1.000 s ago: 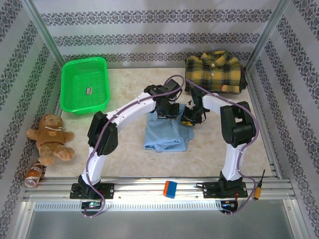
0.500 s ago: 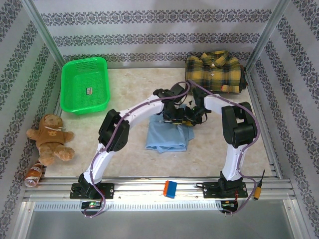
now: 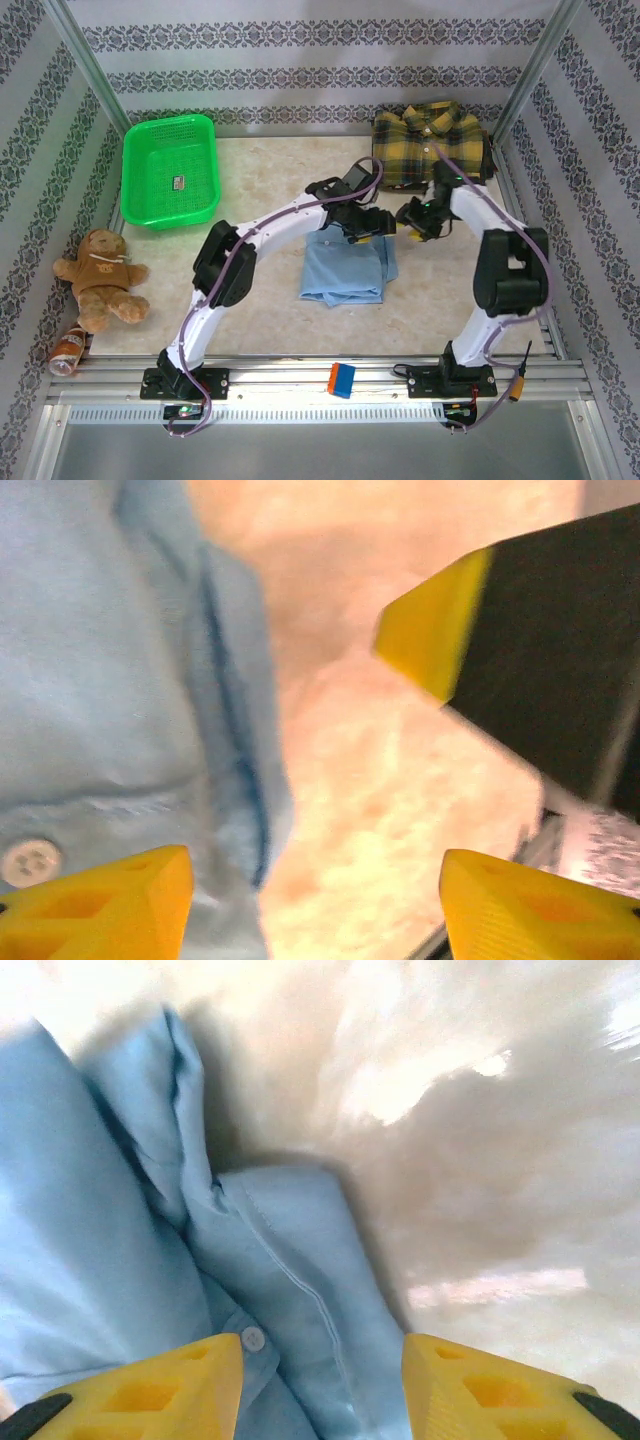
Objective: Fold and stack the long sleeve shirts
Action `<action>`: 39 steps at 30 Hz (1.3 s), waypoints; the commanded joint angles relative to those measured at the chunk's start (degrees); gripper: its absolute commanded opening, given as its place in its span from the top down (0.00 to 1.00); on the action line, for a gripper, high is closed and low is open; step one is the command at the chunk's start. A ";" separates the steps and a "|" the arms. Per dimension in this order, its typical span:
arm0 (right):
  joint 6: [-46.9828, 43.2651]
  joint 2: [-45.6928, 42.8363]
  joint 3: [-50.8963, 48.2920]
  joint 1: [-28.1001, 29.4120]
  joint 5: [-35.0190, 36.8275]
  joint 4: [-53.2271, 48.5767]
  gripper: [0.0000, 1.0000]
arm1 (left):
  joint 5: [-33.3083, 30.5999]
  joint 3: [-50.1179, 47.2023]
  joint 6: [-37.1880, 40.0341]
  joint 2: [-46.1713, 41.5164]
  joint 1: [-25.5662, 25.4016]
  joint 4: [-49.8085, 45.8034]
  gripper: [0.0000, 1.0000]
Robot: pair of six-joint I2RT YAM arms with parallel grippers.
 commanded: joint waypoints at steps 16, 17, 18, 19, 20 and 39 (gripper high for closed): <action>-8.87 1.52 11.75 17.13 12.03 -6.88 0.52 | -10.33 -30.90 3.38 -30.08 11.84 3.03 0.17; -9.04 2.19 11.67 17.27 13.79 -6.60 0.51 | -10.29 -31.33 3.56 -29.41 11.79 3.56 0.17; -9.28 2.89 11.25 17.36 15.16 -5.67 0.51 | -10.11 -31.96 3.64 -28.66 11.83 5.04 0.17; -9.45 3.43 10.86 17.30 15.94 -4.34 0.51 | -10.06 -32.92 3.28 -27.95 11.76 6.76 0.18; -9.79 3.85 10.68 17.28 16.45 -3.20 0.51 | -10.26 -33.61 2.82 -27.39 11.76 7.83 0.18; -9.28 15.39 16.06 17.39 12.15 5.86 0.73 | -12.38 -34.37 0.80 -21.19 10.17 11.60 0.20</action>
